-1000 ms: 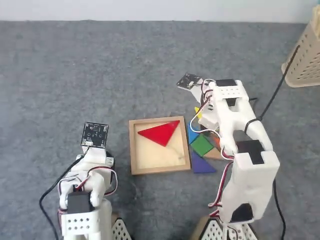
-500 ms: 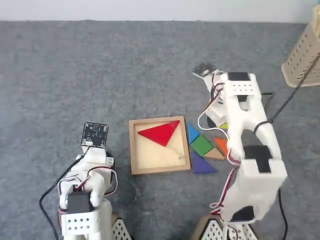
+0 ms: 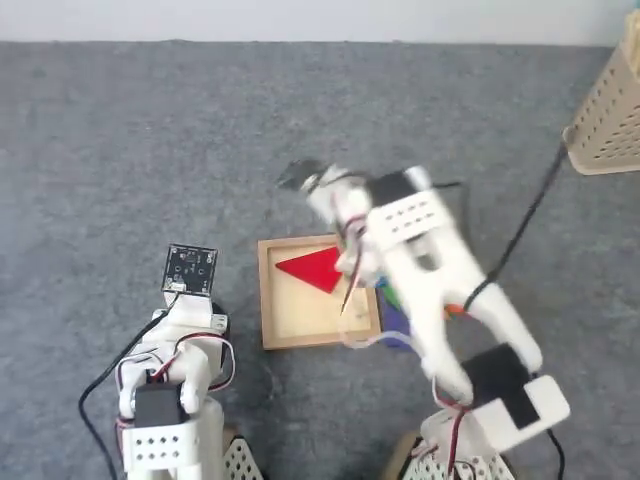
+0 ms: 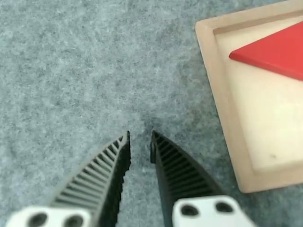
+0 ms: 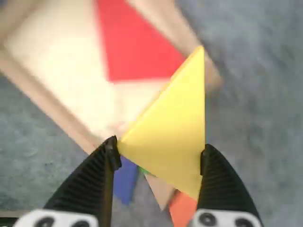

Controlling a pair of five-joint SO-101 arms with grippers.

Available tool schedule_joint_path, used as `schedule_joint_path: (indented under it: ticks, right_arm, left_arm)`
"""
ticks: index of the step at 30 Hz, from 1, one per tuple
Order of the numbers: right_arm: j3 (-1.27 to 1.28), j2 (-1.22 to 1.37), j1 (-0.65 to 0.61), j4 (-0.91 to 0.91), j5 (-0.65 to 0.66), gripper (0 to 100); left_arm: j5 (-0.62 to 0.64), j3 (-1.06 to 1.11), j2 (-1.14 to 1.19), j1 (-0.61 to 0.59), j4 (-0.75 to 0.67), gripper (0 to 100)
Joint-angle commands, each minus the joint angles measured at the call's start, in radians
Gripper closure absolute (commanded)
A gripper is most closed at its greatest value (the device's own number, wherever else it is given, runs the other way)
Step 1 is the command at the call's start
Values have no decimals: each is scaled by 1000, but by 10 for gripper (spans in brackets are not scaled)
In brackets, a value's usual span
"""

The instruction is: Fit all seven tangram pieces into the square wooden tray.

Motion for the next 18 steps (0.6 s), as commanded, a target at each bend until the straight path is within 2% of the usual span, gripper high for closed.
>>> schedule_joint_path:
  ticks: [1,18]
  right_arm:
    - [51,-79,-84,-79,110,922]
    - [83,-76,-254,-113,621,923]
  left_arm:
    - [8,-8,-23,2,0,929]
    - [8,-8,-23,2,0,929]
